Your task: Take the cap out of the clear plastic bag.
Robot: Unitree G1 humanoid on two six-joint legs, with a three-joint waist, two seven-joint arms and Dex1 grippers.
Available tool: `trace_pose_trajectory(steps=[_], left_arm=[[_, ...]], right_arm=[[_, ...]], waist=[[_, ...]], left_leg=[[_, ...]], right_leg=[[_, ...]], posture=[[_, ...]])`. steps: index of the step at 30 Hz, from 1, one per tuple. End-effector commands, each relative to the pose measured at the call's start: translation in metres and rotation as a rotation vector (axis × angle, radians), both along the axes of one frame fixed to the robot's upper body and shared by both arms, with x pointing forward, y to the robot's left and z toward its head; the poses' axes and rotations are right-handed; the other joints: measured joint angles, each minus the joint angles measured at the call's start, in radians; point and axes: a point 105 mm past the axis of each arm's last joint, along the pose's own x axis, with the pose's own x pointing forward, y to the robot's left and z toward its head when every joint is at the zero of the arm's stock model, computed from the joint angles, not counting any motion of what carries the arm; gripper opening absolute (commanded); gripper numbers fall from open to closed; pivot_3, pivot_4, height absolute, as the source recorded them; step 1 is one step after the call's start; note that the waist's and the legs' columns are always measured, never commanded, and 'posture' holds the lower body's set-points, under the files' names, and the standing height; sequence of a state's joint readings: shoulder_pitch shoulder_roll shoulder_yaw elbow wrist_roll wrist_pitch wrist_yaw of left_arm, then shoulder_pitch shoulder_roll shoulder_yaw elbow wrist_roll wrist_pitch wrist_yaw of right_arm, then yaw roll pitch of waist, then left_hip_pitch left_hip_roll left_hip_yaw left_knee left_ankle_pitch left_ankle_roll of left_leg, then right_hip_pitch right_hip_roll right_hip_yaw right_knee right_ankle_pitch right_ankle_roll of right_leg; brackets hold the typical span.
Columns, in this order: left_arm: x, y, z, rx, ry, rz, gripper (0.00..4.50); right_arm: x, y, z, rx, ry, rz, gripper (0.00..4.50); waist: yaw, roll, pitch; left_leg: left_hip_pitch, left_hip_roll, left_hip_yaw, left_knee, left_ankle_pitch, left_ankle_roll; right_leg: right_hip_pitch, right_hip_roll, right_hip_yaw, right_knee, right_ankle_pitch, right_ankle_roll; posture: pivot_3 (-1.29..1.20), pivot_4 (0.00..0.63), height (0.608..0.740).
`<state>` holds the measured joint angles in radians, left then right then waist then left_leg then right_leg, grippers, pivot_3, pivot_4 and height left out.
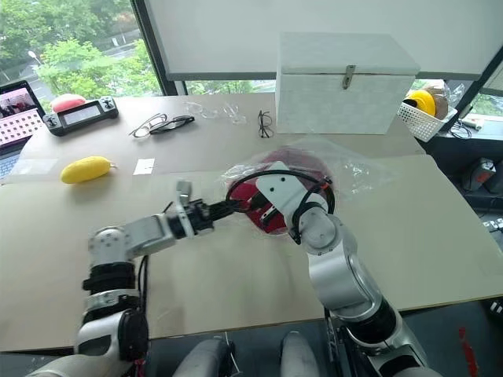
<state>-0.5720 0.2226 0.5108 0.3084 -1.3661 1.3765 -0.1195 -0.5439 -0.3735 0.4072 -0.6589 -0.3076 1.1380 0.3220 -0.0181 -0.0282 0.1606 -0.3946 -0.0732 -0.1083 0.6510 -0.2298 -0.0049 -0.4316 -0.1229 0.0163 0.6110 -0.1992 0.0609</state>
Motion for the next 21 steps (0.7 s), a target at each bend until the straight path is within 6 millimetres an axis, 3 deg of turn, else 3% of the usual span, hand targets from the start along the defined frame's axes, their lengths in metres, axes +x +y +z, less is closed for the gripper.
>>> trace_pose_trajectory(steps=[1,5,10,13,15,18,21], left_arm=[[-0.014,0.016,0.014,-0.07,-0.068,-0.02,0.05],[-0.038,0.043,0.006,-0.039,-0.073,-0.059,0.05],[-0.085,0.068,0.023,0.01,-0.179,-0.218,0.05],[-0.116,0.083,0.024,0.136,-0.235,-0.346,0.05],[-0.118,0.098,0.018,0.217,-0.256,-0.358,0.05],[-0.111,0.124,0.02,0.258,-0.275,-0.316,0.05],[-0.102,0.15,0.025,0.28,-0.291,-0.234,0.05]], right_arm=[[-0.002,0.002,0.011,0.021,-0.055,0.02,0.0],[-0.001,0.004,0.01,0.024,-0.051,0.032,0.0],[-0.001,0.003,0.007,0.021,-0.045,0.041,0.0],[0.001,0.003,0.006,0.02,-0.042,0.044,0.0],[0.001,0.003,0.006,0.021,-0.04,0.047,0.0],[0.002,0.003,0.005,0.022,-0.038,0.05,0.0],[0.002,0.004,0.003,0.023,-0.032,0.057,0.0]], waist=[[0.002,0.0,0.0],[-0.007,0.0,0.0],[-0.02,0.001,0.002],[-0.025,0.001,0.004],[-0.025,0.003,0.005],[-0.018,0.003,0.007],[-0.02,0.0,0.01]], left_leg=[[0.0,0.0,0.0,0.0,0.0,0.0],[0.0,0.0,0.002,-0.001,0.0,0.0],[0.0,0.002,0.004,-0.005,0.001,-0.002],[0.0,0.002,0.005,-0.007,0.001,-0.002],[0.0,0.003,0.007,-0.008,0.001,-0.002],[0.005,0.003,0.011,-0.01,0.001,0.0],[0.005,0.004,0.013,-0.011,0.001,0.001]], right_leg=[[0.0,0.0,0.0,0.0,0.0,0.0],[-0.002,0.0,0.001,0.0,0.001,-0.004],[-0.005,0.001,0.001,0.002,0.0,-0.008],[-0.006,0.001,0.001,0.001,0.0,-0.01],[-0.006,0.001,0.001,0.001,-0.001,-0.012],[-0.003,0.0,0.0,0.002,-0.01,-0.023],[-0.005,0.0,-0.001,0.004,-0.011,-0.024]], posture=[[0.0,0.15,0.74],[0.0,0.15,0.74],[0.0,0.15,0.74],[0.0,0.15,0.74],[0.0,0.15,0.74],[0.0,0.15,0.74],[0.0,0.15,0.74]])
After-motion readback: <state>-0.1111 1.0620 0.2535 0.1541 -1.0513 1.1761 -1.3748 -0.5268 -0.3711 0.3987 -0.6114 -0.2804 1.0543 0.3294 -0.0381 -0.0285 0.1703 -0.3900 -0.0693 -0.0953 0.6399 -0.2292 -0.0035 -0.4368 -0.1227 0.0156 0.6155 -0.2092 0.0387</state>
